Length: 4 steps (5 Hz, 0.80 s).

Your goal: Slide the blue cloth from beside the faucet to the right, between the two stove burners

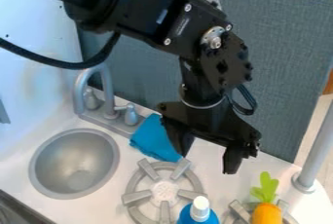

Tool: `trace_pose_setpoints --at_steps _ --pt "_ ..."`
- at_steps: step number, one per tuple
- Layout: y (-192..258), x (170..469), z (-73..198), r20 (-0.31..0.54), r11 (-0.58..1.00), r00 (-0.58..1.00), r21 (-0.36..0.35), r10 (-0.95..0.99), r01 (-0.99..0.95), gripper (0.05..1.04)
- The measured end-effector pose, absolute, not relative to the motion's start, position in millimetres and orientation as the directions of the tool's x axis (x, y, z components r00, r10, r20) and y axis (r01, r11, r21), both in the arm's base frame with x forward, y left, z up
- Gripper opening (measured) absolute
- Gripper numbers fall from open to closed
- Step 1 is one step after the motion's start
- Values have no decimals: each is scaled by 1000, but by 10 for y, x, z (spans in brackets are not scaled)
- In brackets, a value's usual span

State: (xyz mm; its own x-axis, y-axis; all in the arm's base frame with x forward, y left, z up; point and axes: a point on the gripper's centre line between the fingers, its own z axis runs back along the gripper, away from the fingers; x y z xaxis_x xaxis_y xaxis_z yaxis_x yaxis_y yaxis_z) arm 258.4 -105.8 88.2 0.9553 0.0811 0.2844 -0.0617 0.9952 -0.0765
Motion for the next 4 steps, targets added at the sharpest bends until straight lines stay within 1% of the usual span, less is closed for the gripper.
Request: trace_pose_setpoints --at_steps 1,2,4 --pt "-1053 2564 811 264 996 962 -65 77 -62 1003" --pt "-1006 2657 636 242 995 965 -45 99 -91 1003" --pt "-754 3070 446 249 978 946 -24 207 -207 1003"
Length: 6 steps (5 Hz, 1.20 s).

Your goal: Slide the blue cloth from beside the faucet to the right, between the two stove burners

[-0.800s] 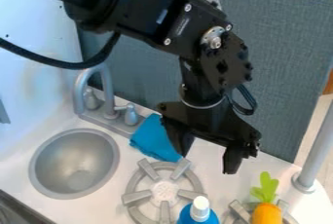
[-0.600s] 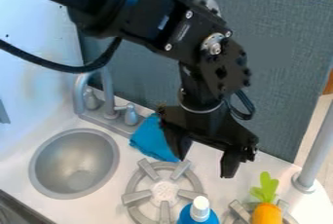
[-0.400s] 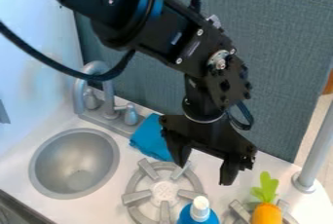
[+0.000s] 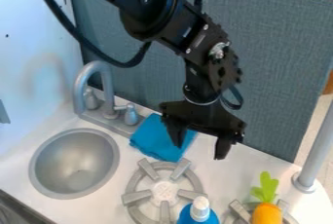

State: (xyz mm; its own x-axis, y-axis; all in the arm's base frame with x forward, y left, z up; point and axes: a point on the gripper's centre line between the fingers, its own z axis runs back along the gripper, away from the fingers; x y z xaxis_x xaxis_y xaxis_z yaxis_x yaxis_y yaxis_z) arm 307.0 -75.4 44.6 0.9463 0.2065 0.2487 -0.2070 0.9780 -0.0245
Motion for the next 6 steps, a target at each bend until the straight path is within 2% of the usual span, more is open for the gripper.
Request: trace_pose_setpoints --at_steps 1,2,3,5,6 --pt "-575 3331 238 264 966 930 -22 254 -257 1003" --pt "-390 3532 75 278 958 921 9 274 -288 1003" --pt "-173 3708 -166 251 936 912 57 324 -348 1003" --pt "269 3935 -524 210 895 881 55 423 -443 1003" --pt "324 4028 -603 209 903 888 48 409 -427 1003"
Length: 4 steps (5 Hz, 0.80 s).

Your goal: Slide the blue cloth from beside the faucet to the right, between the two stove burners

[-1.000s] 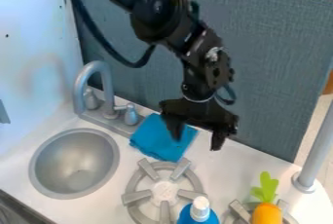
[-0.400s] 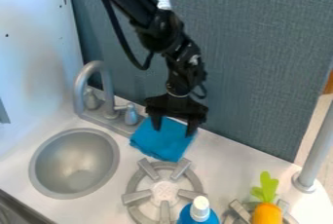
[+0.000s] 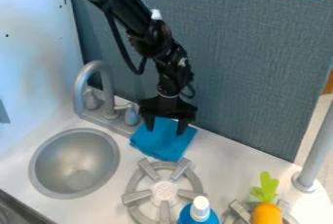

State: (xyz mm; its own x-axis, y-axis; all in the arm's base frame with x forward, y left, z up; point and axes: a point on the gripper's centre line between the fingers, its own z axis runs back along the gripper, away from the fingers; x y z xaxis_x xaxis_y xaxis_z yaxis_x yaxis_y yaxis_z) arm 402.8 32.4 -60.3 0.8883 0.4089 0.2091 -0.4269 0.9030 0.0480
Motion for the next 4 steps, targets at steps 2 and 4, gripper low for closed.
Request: trace_pose_setpoints --at_steps 2,4 --pt "453 4086 -838 189 908 899 68 396 -414 1003" --pt "561 4150 -1036 173 895 895 110 411 -432 1003"
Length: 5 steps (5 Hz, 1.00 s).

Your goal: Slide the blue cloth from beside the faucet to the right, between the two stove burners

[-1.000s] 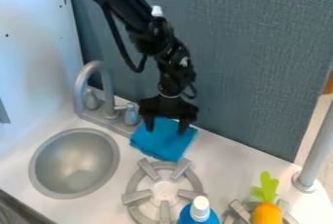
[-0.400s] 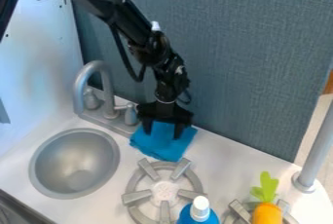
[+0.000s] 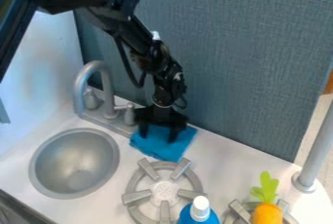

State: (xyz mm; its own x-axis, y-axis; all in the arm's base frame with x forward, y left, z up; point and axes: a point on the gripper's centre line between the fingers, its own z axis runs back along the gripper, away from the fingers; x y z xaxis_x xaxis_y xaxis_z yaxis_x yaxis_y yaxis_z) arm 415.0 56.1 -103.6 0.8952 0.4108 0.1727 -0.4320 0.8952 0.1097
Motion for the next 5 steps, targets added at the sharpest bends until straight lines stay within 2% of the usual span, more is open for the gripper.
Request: trace_pose_setpoints --at_steps 1,4,5 --pt "547 4171 -1083 167 891 892 113 419 -440 1003" --pt "-132 4098 -1076 115 937 932 23 345 -350 1003" --pt "-344 4133 -1069 138 950 941 3 309 -313 1003"
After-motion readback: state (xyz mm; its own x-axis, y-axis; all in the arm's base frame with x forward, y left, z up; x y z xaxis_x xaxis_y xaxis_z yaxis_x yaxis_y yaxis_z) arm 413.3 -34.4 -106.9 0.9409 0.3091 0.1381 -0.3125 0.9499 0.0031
